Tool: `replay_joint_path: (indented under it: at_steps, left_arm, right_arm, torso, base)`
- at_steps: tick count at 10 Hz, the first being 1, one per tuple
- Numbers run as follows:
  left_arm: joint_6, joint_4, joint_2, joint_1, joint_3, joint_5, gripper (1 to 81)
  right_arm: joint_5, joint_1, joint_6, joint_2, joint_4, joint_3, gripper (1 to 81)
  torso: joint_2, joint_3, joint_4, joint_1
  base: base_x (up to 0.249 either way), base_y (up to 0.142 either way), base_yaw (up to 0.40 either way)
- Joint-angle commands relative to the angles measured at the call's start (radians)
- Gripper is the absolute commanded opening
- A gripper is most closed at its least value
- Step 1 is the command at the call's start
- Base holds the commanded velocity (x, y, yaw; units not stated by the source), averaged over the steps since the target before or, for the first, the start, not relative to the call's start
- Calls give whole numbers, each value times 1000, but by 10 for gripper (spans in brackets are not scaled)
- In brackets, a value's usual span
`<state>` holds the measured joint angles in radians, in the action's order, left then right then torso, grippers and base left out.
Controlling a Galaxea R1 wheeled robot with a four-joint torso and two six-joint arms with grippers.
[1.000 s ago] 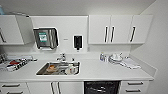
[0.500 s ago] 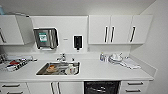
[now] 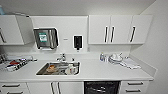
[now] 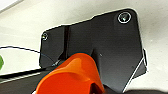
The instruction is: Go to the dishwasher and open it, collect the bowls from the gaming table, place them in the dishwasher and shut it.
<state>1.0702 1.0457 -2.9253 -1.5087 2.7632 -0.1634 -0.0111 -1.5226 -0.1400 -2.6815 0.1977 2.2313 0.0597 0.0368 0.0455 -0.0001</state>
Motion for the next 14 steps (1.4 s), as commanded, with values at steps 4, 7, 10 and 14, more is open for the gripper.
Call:
replay_joint_path:
  at_steps: [4, 7, 10, 14]
  left_arm:
    - [92, -1, 107, 77, 1, -140, 10]
    - [189, 8, 93, 126, 6, -114, 10]
    - [197, 7, 73, 101, 7, -113, 10]
    - [191, -42, 60, 44, 7, -42, 10]
  right_arm:
    - [45, 64, 5, 102, 11, -90, 10]
    - [45, 67, 5, 88, 11, -81, 10]
    - [46, 67, 5, 49, 11, -26, 10]
    - [46, 70, 5, 46, 11, -23, 10]
  torso:
    - [0, 0, 0, 0]
    - [0, 0, 0, 0]
    - [0, 0, 0, 0]
    - [0, 0, 0, 0]
  base:
    - [0, 0, 0]
    - [0, 0, 0]
    - [0, 0, 0]
    - [0, 0, 0]
